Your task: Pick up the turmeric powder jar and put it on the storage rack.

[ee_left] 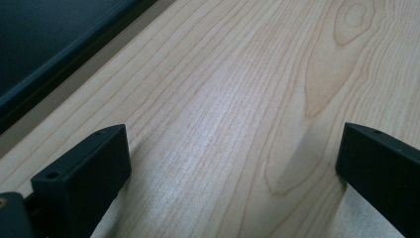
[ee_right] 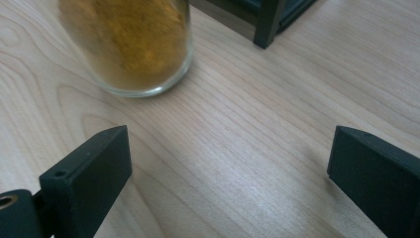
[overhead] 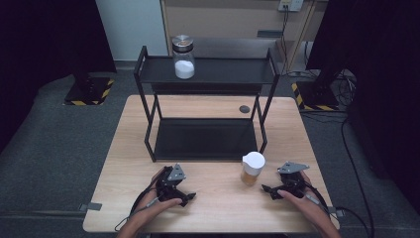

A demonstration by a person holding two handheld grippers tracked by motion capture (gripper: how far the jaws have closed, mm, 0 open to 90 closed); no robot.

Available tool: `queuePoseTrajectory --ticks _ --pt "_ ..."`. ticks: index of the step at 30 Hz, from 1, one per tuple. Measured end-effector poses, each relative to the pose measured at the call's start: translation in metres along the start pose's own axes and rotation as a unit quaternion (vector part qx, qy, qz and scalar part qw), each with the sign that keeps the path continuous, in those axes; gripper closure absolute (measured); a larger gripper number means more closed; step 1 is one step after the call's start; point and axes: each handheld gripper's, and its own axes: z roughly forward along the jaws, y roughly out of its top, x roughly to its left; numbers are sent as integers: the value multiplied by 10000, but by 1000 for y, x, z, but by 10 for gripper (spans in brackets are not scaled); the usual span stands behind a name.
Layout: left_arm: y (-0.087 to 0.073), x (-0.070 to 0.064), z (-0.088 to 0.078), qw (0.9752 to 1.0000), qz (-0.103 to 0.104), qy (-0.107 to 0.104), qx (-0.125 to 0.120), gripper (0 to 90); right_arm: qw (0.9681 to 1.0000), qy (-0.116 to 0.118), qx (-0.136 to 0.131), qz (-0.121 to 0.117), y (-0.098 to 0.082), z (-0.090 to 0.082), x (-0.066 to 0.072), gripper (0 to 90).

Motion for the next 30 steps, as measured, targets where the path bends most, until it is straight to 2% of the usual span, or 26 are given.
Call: queuePoseTrajectory --ticks 9,19,30 --pt "0 0 0 10000 9 2 3 0 9999 110 -38 -87 1 -5 5 51" --pt "0 0 0 10000 10 2 3 0 9993 313 -128 -161 4 -2 6 60" --pt "0 0 0 10000 10 2 3 0 9990 356 -200 -169 11 2 6 63"
